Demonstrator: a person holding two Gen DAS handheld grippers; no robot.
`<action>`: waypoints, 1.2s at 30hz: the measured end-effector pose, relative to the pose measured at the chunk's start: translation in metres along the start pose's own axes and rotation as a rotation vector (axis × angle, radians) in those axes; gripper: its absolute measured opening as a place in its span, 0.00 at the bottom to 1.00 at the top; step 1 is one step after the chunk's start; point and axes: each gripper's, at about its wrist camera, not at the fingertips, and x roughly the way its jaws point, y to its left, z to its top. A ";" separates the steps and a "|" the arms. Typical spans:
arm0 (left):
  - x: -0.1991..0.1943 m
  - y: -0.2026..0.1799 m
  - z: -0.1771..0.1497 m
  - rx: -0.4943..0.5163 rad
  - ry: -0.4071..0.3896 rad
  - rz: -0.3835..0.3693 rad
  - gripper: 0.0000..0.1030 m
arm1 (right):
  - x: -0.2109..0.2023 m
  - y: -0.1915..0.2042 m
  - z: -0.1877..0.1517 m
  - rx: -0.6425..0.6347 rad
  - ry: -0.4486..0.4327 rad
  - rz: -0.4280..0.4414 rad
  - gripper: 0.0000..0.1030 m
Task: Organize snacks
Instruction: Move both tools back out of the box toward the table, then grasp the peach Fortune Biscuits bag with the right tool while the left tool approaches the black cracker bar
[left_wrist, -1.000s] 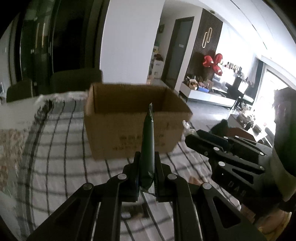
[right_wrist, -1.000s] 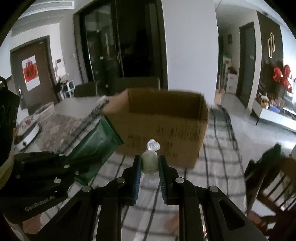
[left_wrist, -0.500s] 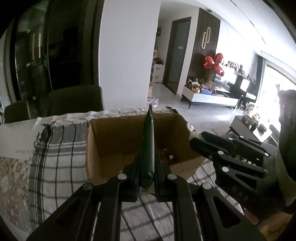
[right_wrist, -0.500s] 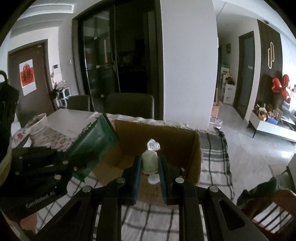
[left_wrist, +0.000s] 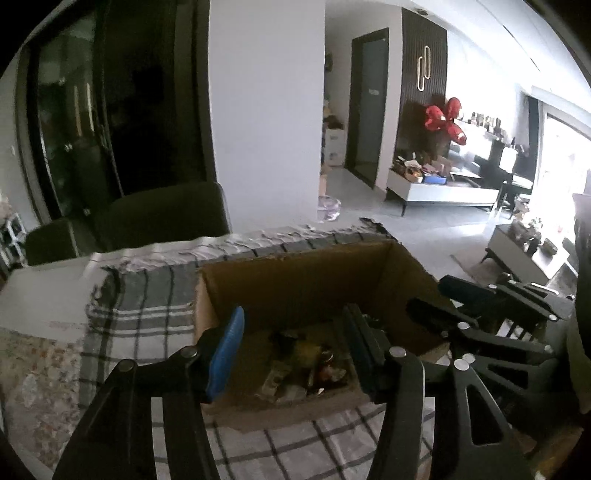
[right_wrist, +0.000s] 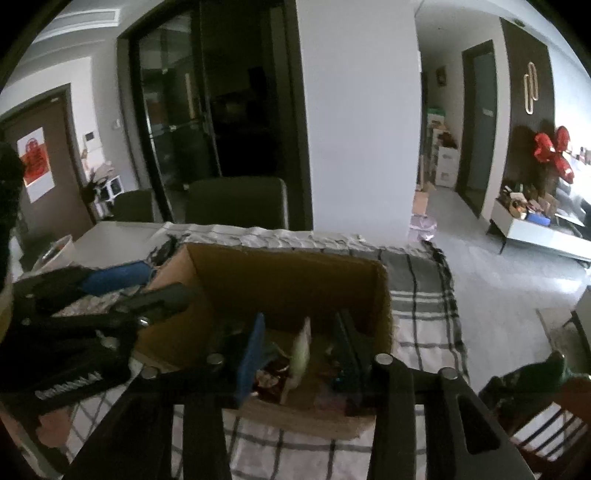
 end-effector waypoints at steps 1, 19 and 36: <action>-0.003 0.000 -0.003 0.002 -0.003 0.004 0.56 | -0.005 0.000 -0.004 0.000 -0.004 -0.006 0.39; -0.088 -0.039 -0.070 -0.017 -0.039 0.045 0.78 | -0.097 0.006 -0.063 -0.033 -0.052 -0.035 0.64; -0.097 -0.070 -0.138 -0.084 0.095 0.063 0.84 | -0.101 -0.005 -0.129 -0.047 0.137 0.007 0.69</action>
